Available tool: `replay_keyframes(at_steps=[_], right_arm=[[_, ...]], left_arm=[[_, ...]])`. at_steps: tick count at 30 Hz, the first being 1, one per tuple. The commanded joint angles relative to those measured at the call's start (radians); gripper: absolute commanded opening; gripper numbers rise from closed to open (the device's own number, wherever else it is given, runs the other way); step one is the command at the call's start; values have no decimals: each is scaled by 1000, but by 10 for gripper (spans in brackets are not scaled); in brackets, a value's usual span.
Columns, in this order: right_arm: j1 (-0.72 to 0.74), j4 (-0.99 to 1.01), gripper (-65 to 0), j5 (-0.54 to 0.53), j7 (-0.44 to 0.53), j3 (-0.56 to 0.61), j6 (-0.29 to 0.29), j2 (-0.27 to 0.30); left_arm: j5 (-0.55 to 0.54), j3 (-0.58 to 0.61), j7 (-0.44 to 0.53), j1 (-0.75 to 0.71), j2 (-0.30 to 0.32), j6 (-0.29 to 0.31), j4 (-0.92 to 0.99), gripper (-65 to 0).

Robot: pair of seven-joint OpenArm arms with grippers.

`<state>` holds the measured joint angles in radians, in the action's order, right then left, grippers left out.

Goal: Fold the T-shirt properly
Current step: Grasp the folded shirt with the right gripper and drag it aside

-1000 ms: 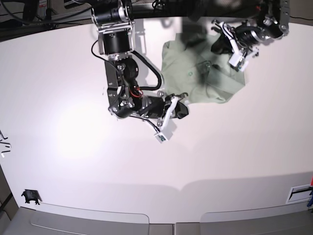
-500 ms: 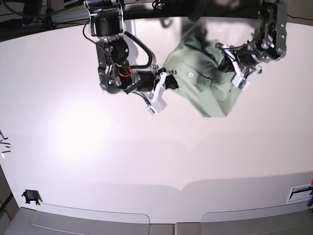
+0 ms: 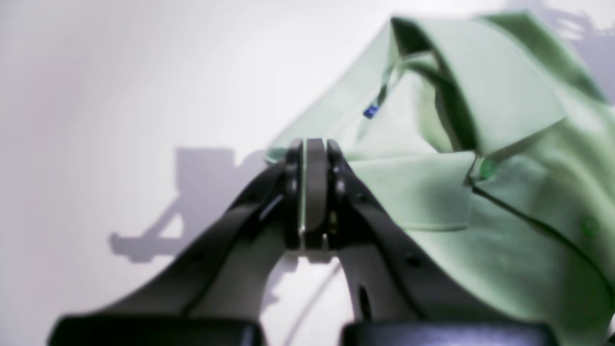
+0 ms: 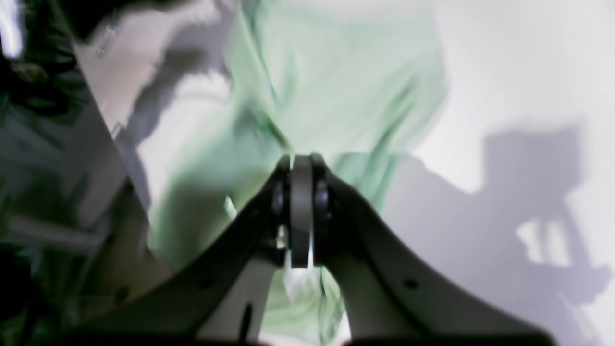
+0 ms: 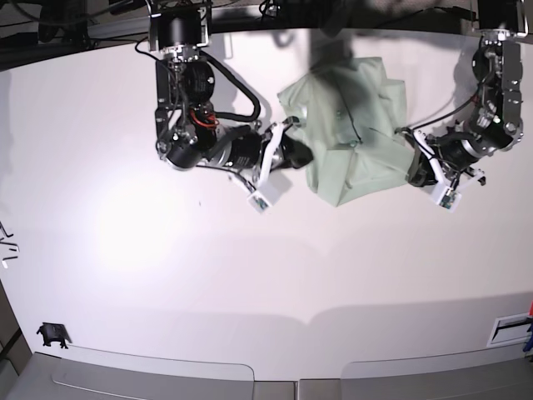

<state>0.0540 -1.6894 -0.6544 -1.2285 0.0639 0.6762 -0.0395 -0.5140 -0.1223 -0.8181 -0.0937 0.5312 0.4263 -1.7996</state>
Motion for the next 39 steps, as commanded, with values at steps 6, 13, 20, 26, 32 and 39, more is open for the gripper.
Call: replay_keyframes(at_steps=[6, 13, 20, 26, 32, 39], right_arm=[[17, -71, -650, -29, 177, 11, 8, -118], [11, -60, -650, 198, 235, 245, 6, -118], [10, 106, -650, 388, 358, 393, -27, -118], [10, 326, -650, 476, 335, 412, -29, -118], [9, 330, -650, 518, 177, 340, -64, -112], [5, 245, -650, 352, 43, 157, -63, 23]], left_arm=[[-6, -143, 12, 13, 21, -37, -35, -650], [16, -256, 28, 2, 21, -93, -35, -650], [16, -259, 35, -39, 18, -105, -34, -650], [17, -259, 37, -72, 17, -105, -34, -650], [16, -259, 35, -76, 18, -105, -34, -650], [16, -259, 35, -75, 17, -105, -34, -650]])
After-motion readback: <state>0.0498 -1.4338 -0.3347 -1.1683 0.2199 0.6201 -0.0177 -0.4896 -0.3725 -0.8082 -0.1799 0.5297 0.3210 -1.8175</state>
